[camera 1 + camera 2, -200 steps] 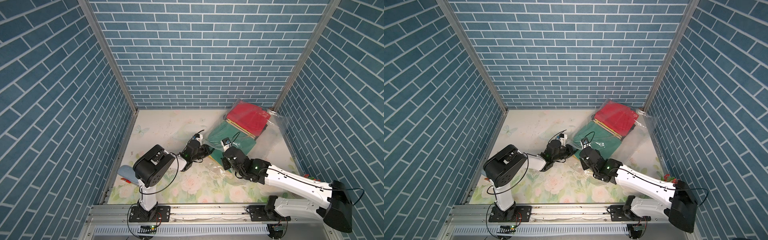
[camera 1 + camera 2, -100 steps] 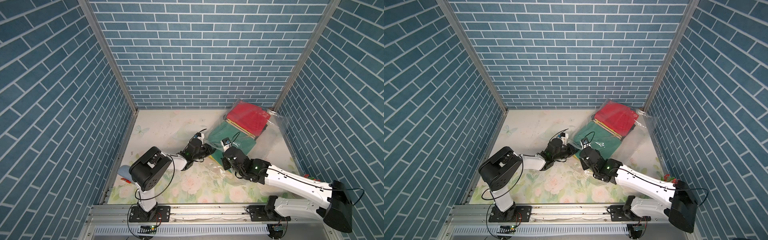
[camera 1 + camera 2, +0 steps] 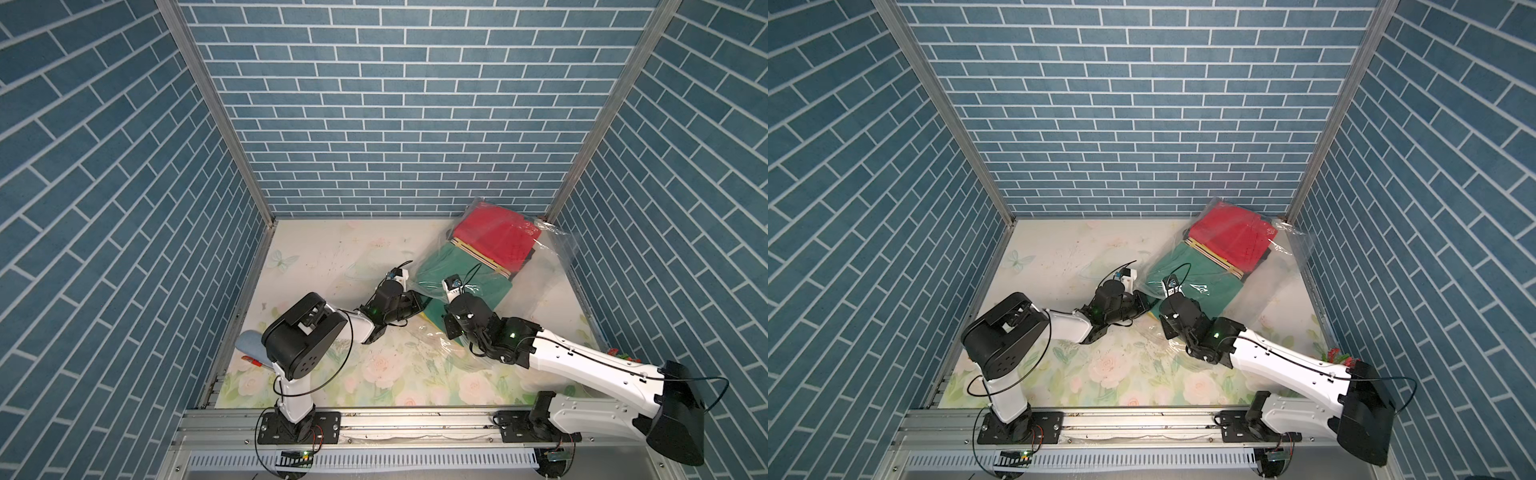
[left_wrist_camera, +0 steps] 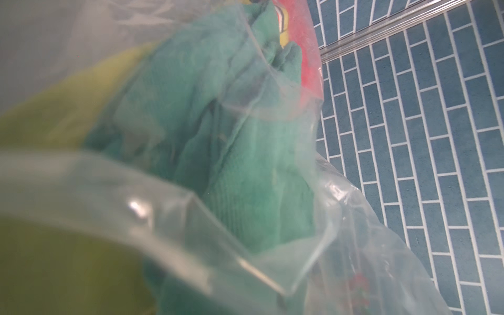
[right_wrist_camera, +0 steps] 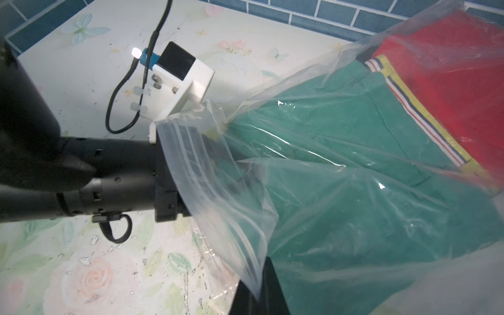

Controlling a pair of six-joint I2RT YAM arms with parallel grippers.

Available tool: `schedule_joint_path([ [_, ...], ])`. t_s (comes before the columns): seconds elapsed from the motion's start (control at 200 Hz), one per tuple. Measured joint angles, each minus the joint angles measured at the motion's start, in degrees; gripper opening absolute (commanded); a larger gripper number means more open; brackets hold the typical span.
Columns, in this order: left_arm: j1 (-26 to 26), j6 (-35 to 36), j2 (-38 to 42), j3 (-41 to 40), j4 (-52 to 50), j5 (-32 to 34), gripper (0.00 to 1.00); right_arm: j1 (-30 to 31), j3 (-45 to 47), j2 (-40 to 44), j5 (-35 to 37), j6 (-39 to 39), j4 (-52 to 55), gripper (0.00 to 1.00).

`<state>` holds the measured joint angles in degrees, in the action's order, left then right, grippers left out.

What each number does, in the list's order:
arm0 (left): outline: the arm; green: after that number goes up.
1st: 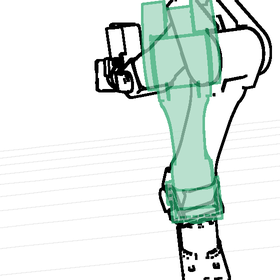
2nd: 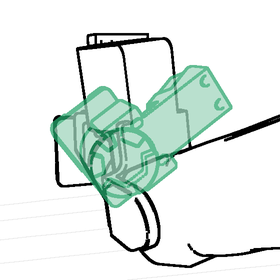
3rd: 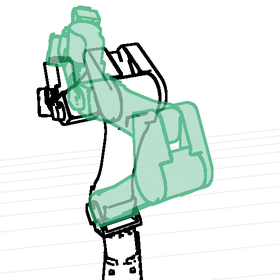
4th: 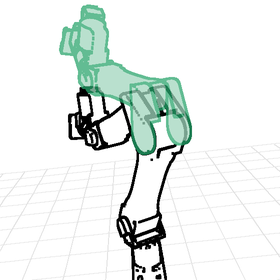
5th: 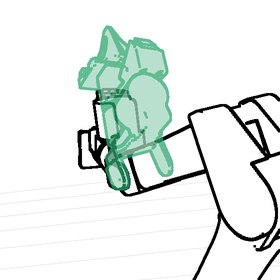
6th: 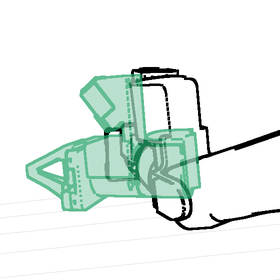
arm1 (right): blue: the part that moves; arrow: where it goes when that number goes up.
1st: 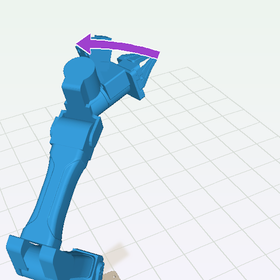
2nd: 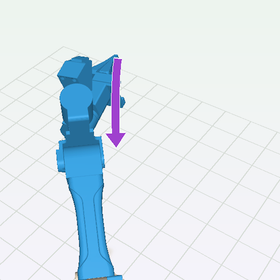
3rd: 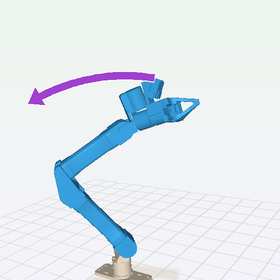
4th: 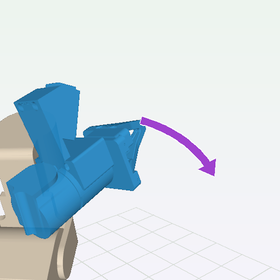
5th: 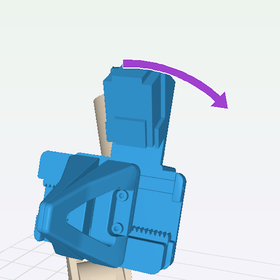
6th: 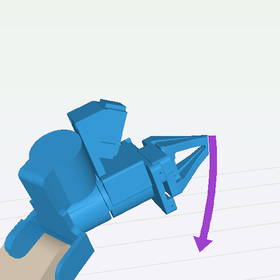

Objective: Take the trousers out of the vacuum bag
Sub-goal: Take out the trousers from the vacuum bag.

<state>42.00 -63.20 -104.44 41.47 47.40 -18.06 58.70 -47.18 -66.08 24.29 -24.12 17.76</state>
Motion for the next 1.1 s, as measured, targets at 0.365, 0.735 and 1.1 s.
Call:
schedule_joint_path([
  [0.365, 6.62, 4.31, 14.29, -7.17, -5.77, 2.69, 0.00, -1.95, -1.01, -2.56, 0.02, -2.21, -0.68, 0.00],
  [0.735, 7.06, 9.31, 29.75, -7.39, -26.36, 3.02, 0.00, -4.44, -0.98, -2.60, -0.98, -2.67, -1.31, 0.00],
  [1.1, 6.84, 15.52, 42.12, 1.36, -54.14, 3.93, 0.00, -5.79, 1.33, -2.34, -2.58, -2.71, -2.54, 0.00],
])
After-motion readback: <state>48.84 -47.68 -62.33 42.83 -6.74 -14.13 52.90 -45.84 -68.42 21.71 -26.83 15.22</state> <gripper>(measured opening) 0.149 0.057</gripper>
